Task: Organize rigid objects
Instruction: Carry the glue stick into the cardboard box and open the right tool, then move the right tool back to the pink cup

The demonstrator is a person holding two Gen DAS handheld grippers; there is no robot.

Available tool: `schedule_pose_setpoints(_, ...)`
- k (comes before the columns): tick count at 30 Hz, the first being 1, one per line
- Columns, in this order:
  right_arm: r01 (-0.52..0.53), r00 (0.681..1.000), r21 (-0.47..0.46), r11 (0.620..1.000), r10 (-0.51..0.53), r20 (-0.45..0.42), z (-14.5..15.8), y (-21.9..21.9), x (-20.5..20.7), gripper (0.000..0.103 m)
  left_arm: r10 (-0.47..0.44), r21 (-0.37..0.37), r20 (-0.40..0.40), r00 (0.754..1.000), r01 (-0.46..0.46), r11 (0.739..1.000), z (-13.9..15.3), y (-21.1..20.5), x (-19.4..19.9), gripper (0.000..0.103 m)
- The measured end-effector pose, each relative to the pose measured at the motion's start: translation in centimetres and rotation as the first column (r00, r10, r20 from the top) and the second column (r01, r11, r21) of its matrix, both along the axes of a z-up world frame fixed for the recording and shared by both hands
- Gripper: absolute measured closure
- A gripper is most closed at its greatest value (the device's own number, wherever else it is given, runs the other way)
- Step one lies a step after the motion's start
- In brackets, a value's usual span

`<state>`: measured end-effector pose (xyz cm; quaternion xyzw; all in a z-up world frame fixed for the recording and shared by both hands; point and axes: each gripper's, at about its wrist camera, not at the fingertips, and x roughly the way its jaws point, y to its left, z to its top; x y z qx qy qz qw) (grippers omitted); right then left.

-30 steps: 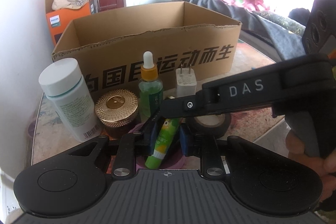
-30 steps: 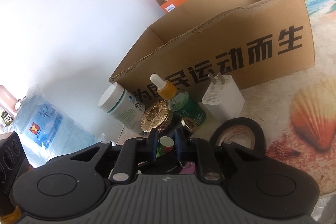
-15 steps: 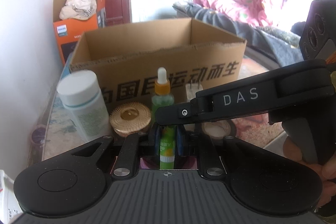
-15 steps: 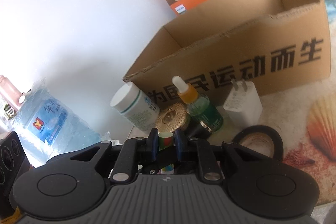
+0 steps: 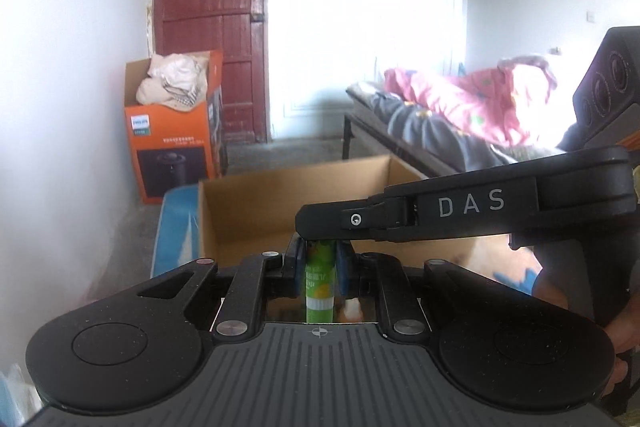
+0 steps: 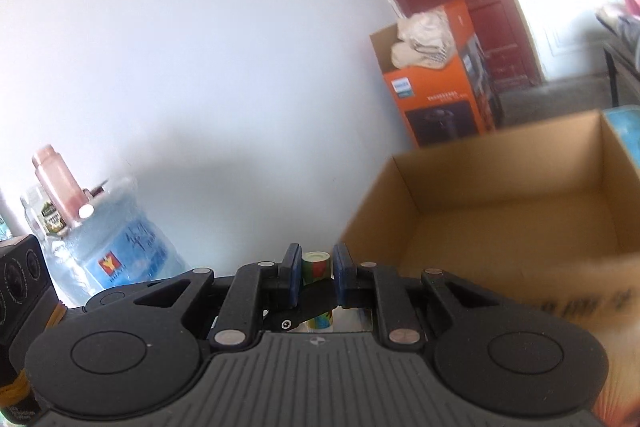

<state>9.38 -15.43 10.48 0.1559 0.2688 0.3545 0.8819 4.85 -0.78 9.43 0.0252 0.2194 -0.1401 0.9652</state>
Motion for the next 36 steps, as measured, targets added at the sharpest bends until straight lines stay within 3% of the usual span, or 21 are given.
schedule_pose_setpoints(4,-0.015,0.999,-0.01,1.0,0.015,-0.042,1.9,1.2,5.1,0.085,0.004,-0.018,-0.044,0.999,-0.005,1.0,1.6,0.5,4.9,0.088)
schedule_pose_setpoints(8,-0.014,0.979,-0.027,1.0,0.008,-0.204,0.4,2.1,11.8,0.085,0.009,-0.02,-0.169,0.986,-0.012,1.0,0.5,0.8,11.2,0.088)
schedule_pose_setpoints(15,-0.01,0.87,-0.04,0.999,-0.01,-0.494,-6.4,2.6,21.0,0.085,0.072,0.1,-0.365,0.928,-0.037,0.994,-4.7,-0.5,19.1,0.088)
schedule_pose_setpoints(22,-0.053,0.781,-0.08,0.995,-0.008,-0.624,-11.2,4.0,25.7,0.085,0.167,0.267,-0.454,0.875,-0.045,0.963,-7.5,-1.6,22.3,0.087)
schedule_pose_setpoints(25,-0.054,0.759,-0.079,0.995,-0.011,-0.652,-12.4,4.8,27.4,0.085,0.186,0.284,-0.446,0.875,-0.059,0.957,-7.6,-1.4,22.6,0.086)
schedule_pose_setpoints(28,-0.046,0.753,-0.069,0.997,-0.011,-0.658,-13.0,4.9,28.1,0.085,0.184,0.278,-0.416,0.89,-0.068,0.958,-7.1,-1.1,22.1,0.085)
schedule_pose_setpoints(36,-0.015,0.741,-0.083,0.996,-0.044,-0.67,-13.0,3.8,27.7,0.084,0.149,0.178,-0.339,0.929,-0.092,0.98,-3.3,1.0,18.6,0.071)
